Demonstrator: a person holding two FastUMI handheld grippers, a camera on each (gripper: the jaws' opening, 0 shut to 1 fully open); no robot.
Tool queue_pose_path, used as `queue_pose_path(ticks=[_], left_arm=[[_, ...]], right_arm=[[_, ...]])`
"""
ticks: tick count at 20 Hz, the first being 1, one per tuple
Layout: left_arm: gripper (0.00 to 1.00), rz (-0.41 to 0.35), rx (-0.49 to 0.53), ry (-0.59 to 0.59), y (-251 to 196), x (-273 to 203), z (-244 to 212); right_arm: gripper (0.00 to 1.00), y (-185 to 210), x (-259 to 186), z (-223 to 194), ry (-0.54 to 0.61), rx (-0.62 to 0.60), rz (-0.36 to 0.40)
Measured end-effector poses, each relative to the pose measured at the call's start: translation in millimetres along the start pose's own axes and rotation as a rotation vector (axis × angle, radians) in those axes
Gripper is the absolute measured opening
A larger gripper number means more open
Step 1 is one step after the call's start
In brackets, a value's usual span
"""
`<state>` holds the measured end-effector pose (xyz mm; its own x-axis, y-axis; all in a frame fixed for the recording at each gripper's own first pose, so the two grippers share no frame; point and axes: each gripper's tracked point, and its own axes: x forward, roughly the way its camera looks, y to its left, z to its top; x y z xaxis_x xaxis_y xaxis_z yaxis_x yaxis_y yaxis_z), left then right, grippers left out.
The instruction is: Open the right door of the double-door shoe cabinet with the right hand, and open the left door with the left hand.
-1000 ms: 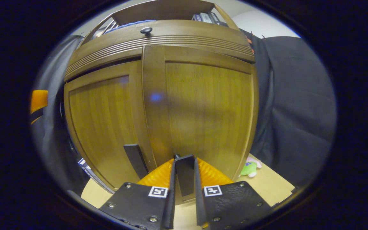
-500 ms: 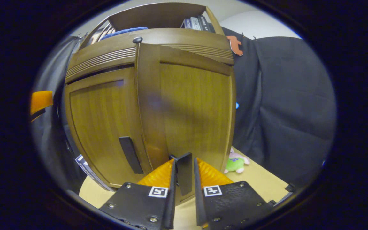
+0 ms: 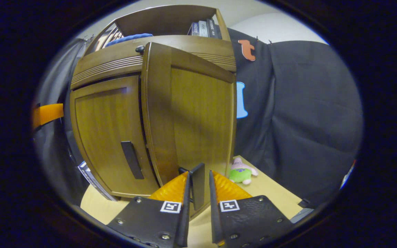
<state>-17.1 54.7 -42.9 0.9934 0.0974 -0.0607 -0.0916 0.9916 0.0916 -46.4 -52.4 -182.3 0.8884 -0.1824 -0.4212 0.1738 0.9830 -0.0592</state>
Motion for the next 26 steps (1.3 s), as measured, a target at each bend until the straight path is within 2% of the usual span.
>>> queue_pose_path(ticks=[8, 10, 11, 17, 18, 19, 20, 21, 26], left_arm=[[0.95, 0.015, -0.008, 0.056, -19, 2, -26], [0.92, 0.003, -0.009, 0.067, -30, 3, -30], [0.95, -0.002, -0.01, 0.07, -36, 3, -31], [0.95, -0.057, -0.017, 0.086, -74, 10, -38], [0.95, -0.065, -0.016, 0.085, -79, 11, -37], [0.95, -0.071, -0.016, 0.084, -84, 12, -36], [0.95, -0.077, -0.016, 0.083, -88, 13, -36], [0.95, -0.082, -0.015, 0.082, -92, 15, -35], [0.92, -0.087, -0.009, 0.076, -98, 19, -30]], right_arm=[[0.27, -44, -15, -3, 0.006, -0.016, -0.034], [0.27, -60, -18, -3, 0.007, 0.002, -0.051], [0.27, -68, -19, -3, 0.007, 0.011, -0.058], [0.26, -125, -21, 1, -0.003, 0.011, -0.127], [0.24, -136, -19, 2, -0.011, 0.012, -0.145], [0.2, -145, -14, 2, -0.005, 0.027, -0.147], [0.1, -148, -19, 0, -0.008, 0.048, -0.136], [0.05, -148, -19, -1, -0.004, 0.064, -0.127], [0.08, -162, -20, 0, -0.006, 0.083, -0.058]])
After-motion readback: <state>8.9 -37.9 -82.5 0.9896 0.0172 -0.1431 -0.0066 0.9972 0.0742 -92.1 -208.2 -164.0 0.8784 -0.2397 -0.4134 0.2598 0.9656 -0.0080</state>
